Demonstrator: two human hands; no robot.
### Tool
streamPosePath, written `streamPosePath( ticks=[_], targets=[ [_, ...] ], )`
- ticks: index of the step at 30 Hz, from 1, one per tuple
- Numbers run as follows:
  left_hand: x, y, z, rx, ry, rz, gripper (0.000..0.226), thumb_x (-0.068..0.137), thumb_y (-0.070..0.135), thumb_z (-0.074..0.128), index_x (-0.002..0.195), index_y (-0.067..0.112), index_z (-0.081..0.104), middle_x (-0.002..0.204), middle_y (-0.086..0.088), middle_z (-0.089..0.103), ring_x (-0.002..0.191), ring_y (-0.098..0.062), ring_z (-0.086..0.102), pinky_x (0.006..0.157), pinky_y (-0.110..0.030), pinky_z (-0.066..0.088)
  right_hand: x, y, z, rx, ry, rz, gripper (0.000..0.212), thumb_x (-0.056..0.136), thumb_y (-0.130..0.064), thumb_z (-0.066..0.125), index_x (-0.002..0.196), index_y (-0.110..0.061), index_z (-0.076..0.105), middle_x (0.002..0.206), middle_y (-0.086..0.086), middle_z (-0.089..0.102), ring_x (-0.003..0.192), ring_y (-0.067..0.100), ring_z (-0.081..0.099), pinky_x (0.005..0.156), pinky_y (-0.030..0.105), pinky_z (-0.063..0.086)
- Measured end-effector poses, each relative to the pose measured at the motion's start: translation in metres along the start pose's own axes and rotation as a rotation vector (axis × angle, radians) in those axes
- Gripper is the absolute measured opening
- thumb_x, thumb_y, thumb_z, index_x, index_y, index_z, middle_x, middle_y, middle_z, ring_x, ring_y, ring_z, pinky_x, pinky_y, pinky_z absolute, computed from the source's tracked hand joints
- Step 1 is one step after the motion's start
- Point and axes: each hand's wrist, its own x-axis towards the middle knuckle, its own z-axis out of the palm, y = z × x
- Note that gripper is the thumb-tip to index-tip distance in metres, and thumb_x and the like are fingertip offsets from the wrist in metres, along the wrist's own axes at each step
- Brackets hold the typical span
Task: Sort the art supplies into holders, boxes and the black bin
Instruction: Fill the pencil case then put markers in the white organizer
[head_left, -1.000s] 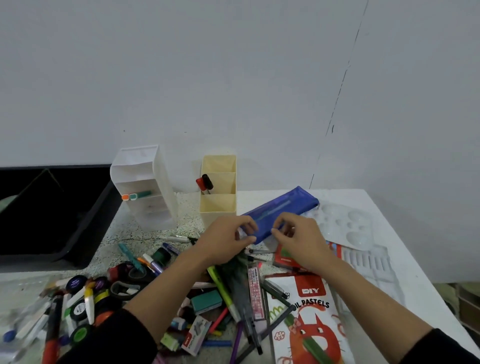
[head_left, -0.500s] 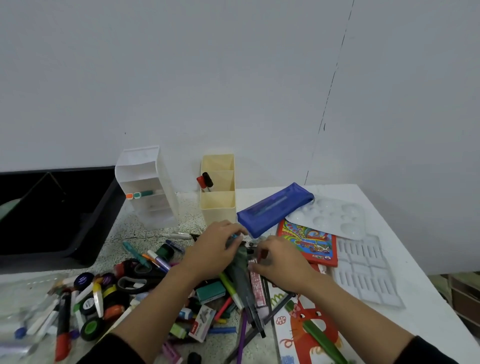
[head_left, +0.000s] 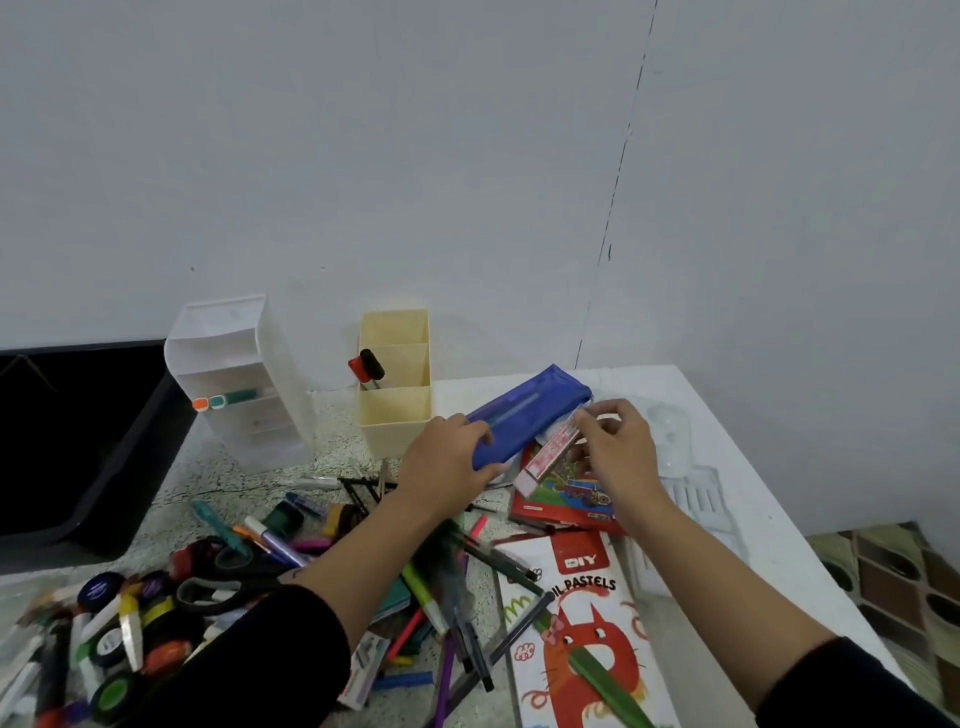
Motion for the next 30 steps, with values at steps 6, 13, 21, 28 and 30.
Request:
streamPosePath(
  ticks=[6, 13, 21, 28, 30],
  targets=[
    [0.008, 0.001, -0.003, -0.01, 0.033, -0.053, 0.014, 0.097, 0.035, 0.062, 0.098, 0.024, 0.071, 0.095, 0.007, 0.07, 0.085, -0.015, 0.063, 0.072, -0.03, 0.053, 0.023, 0.009, 0.004, 0.042, 0.021, 0.069, 0.009, 0.103, -0.028, 0.054, 0.108, -0.02, 0.055, 0.088, 0.004, 0.073, 0.069, 0.018, 0.072, 0.069, 0.033, 0.061],
    [0.002, 0.005, -0.023, -0.075, 0.164, 0.044, 0.011, 0.103, 0.02, 0.046, 0.105, 0.029, 0.042, 0.09, 0.008, 0.056, 0.068, -0.012, 0.052, 0.057, -0.037, 0.052, 0.034, -0.005, 0.017, 0.219, -0.041, 0.008, 0.008, 0.101, -0.012, 0.057, 0.106, -0.013, 0.052, 0.082, 0.014, 0.07, 0.063, 0.023, 0.071, 0.063, 0.037, 0.062],
    [0.007, -0.007, -0.037, -0.264, 0.149, -0.044, 0.017, 0.096, 0.014, 0.063, 0.091, 0.027, 0.053, 0.078, 0.012, 0.064, 0.073, -0.003, 0.061, 0.066, -0.031, 0.055, 0.021, -0.014, 0.041, -0.14, -0.202, -0.2, 0.017, 0.1, -0.015, 0.058, 0.113, -0.015, 0.069, 0.101, -0.002, 0.07, 0.067, 0.012, 0.07, 0.07, 0.03, 0.058],
    [0.007, -0.015, -0.046, -0.424, 0.049, -0.134, 0.014, 0.093, 0.023, 0.072, 0.088, 0.027, 0.06, 0.079, 0.012, 0.069, 0.07, 0.0, 0.065, 0.058, -0.013, 0.051, -0.038, 0.004, 0.054, -0.698, -0.585, -0.616, 0.028, 0.092, -0.043, 0.062, 0.077, -0.02, 0.066, 0.075, -0.003, 0.066, 0.067, 0.011, 0.059, 0.066, 0.04, 0.052],
    [0.007, -0.016, -0.047, -0.444, 0.035, -0.153, 0.013, 0.09, 0.024, 0.074, 0.088, 0.027, 0.062, 0.081, 0.011, 0.071, 0.071, -0.003, 0.067, 0.059, -0.017, 0.054, -0.045, 0.009, 0.062, -0.839, -0.599, -0.597, 0.041, 0.086, -0.061, 0.062, 0.079, -0.021, 0.062, 0.078, -0.003, 0.063, 0.071, 0.016, 0.058, 0.063, 0.041, 0.051]
  ],
)
